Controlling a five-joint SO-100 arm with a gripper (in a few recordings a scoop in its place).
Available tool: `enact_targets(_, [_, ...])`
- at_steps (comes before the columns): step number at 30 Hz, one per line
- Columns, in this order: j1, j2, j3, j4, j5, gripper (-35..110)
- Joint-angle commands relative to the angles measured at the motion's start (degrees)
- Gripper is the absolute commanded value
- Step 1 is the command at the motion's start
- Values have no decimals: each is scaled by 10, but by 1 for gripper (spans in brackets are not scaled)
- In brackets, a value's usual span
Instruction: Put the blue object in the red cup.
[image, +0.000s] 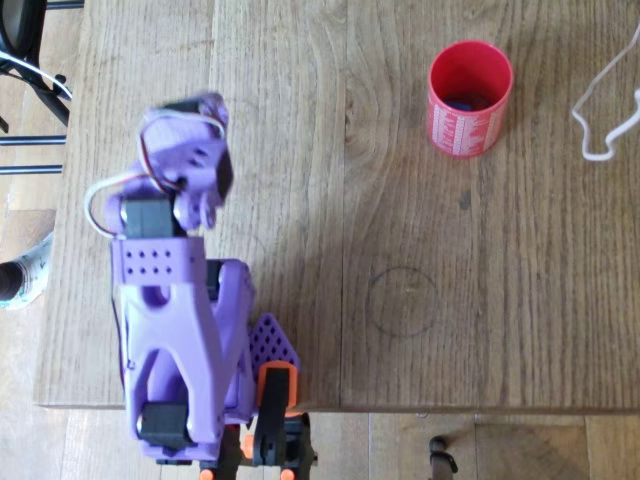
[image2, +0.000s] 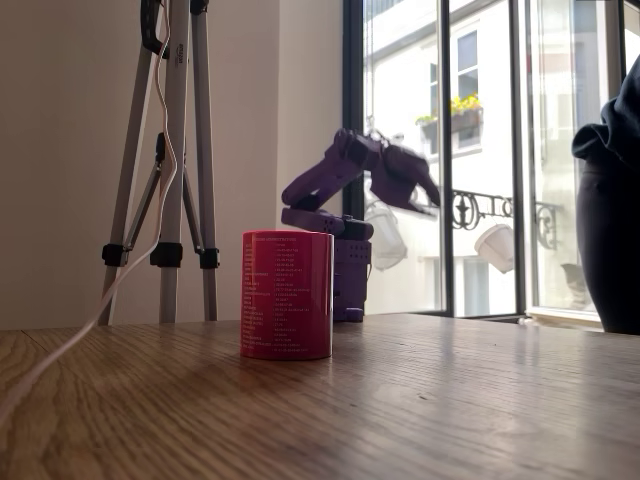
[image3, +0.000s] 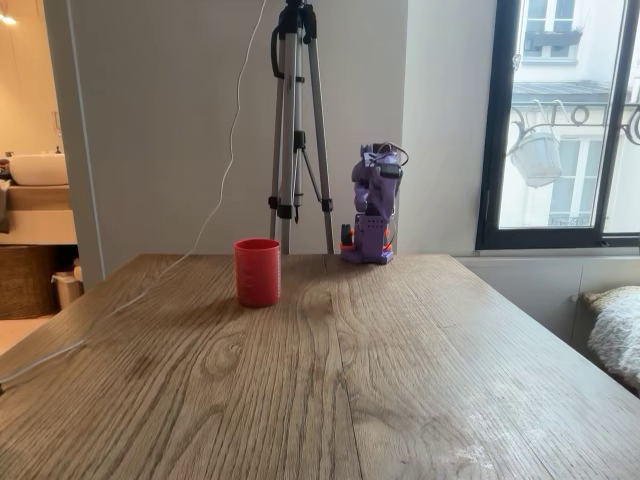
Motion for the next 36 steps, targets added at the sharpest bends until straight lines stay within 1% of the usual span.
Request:
enact_targets(1, [5,124,105,49,-3,0])
enact_targets(5, [36,124,135,89,24,0])
enact_targets(9, [59,125,185,90,45,0])
enact_targets(13, [62,125,185,86,56,0])
enact_targets(16, [61,125,185,86,52,4])
enact_targets(19, [61,125,185,86,52,0])
enact_targets(36, [61,125,185,86,51,0])
